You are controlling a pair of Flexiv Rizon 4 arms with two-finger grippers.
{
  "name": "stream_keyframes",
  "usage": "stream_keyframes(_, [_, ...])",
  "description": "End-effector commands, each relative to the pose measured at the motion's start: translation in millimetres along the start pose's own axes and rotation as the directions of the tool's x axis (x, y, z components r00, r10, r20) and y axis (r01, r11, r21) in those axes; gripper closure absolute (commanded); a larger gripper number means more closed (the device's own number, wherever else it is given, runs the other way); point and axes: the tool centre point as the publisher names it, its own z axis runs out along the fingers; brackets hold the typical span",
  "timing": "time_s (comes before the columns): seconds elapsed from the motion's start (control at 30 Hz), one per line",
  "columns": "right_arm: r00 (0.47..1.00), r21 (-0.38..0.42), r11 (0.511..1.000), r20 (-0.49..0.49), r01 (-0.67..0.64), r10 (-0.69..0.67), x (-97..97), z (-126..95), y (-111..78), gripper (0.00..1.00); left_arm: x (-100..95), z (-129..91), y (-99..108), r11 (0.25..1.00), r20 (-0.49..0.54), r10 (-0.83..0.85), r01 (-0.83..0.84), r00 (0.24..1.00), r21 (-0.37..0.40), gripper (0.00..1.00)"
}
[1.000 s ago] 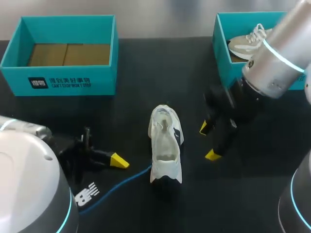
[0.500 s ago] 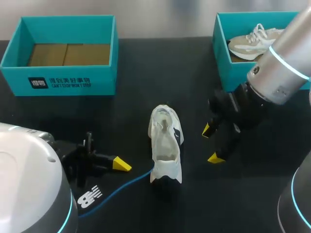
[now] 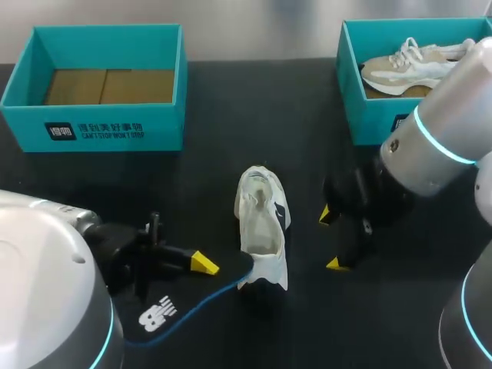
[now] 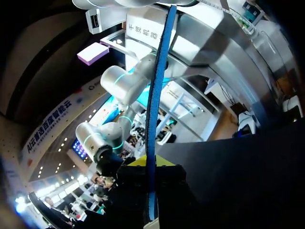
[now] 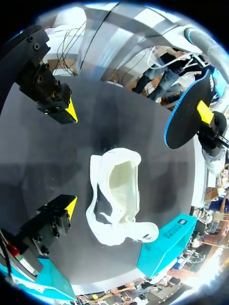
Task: Take the shoe out of the shoebox, open the shoe tongue, remove and reinsert the insole, then place the shoe into the shoebox
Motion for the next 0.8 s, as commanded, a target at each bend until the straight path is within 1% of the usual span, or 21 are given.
stream_keyframes(0.03, [1.0,0.009,1.0,-0.015,-0.001,0.001,-9.9,10.3,6.4,0.0,-2.2,6.1,3.3,1.0,-0.002,-0.001,0.001,1.0,0.002,1.0])
stream_keyframes(0.2, [1.0,0.009,1.0,-0.015,-0.001,0.001,-9.9,10.3,6.4,0.0,-2.2,6.1,3.3,1.0,-0.002,-0.001,0.001,1.0,0.002,1.0])
stream_keyframes(0.23, [1.0,0.009,1.0,-0.015,-0.001,0.001,-9.9,10.3,6.4,0.0,0.6,8.8,5.9,1.0,0.002,-0.002,0.002,1.0,0.017,1.0])
stream_keyframes(0.33, [0.998,0.0,0.999,-0.016,0.053,-0.053,-16.7,21.5,8.5,0.0,9.3,16.0,16.4,0.999,0.024,-0.018,0.018,1.0,0.035,1.0])
stream_keyframes(0.4, [0.997,-0.002,0.997,-0.02,0.078,-0.078,-20.3,28.1,9.4,0.0,11.4,18.2,23.7,0.999,0.032,-0.015,0.014,0.999,0.029,1.0])
stream_keyframes(0.47, [0.995,-0.002,0.995,-0.008,0.097,-0.097,-22.5,32.5,9.8,0.0,12.8,19.0,26.7,0.999,0.042,-0.014,0.013,0.999,0.033,1.0])
stream_keyframes(0.6, [0.995,-0.01,0.995,0.003,0.1,-0.1,-25.6,37.0,10.1,0.0,16.0,20.2,29.0,1.0,0.049,-0.002,0.001,0.999,0.02,1.0])
stream_keyframes(0.8, [0.994,0.001,0.994,0.012,0.111,-0.111,-28.5,40.8,14.9,0.0,16.1,20.5,30.1,1.0,0.071,0.009,-0.01,0.997,0.009,1.0])
